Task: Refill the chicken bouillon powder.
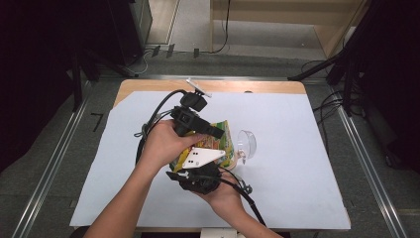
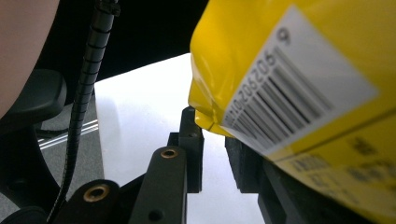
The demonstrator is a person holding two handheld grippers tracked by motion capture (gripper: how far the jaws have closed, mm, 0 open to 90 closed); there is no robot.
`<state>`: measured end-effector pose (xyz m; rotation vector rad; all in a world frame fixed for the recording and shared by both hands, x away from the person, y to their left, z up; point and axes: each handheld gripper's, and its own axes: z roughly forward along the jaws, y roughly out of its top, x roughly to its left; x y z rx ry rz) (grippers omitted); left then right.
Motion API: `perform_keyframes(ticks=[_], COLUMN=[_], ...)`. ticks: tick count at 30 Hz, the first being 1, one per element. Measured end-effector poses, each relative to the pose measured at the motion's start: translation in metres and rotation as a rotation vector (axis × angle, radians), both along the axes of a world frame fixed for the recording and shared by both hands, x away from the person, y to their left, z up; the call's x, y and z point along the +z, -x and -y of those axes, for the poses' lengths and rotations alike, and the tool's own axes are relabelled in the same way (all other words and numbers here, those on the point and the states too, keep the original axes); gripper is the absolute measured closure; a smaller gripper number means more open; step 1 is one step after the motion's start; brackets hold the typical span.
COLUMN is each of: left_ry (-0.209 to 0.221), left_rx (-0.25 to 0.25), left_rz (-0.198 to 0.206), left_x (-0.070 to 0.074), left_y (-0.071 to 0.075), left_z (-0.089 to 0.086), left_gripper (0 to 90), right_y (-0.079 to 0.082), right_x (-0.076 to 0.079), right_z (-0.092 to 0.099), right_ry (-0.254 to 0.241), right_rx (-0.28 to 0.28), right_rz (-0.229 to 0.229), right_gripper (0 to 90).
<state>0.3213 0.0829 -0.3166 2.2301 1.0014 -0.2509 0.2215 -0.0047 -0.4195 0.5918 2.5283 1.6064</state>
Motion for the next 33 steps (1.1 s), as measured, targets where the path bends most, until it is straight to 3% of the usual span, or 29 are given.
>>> perform_keyframes(ticks=[16, 33], left_ry=[0.0, 0.009], left_rx=[0.05, 0.017], left_rz=[0.022, 0.019], left_x=[0.002, 0.003], left_y=[0.007, 0.003], left_z=[-0.016, -0.005], left_gripper=[75.7, 75.8], right_y=[0.001, 0.001], right_x=[0.001, 0.003], right_z=[-0.012, -0.005], right_ry=[0.002, -0.002], right_rx=[0.044, 0.016], right_rz=[-0.004, 0.006], right_gripper=[78.0, 78.0])
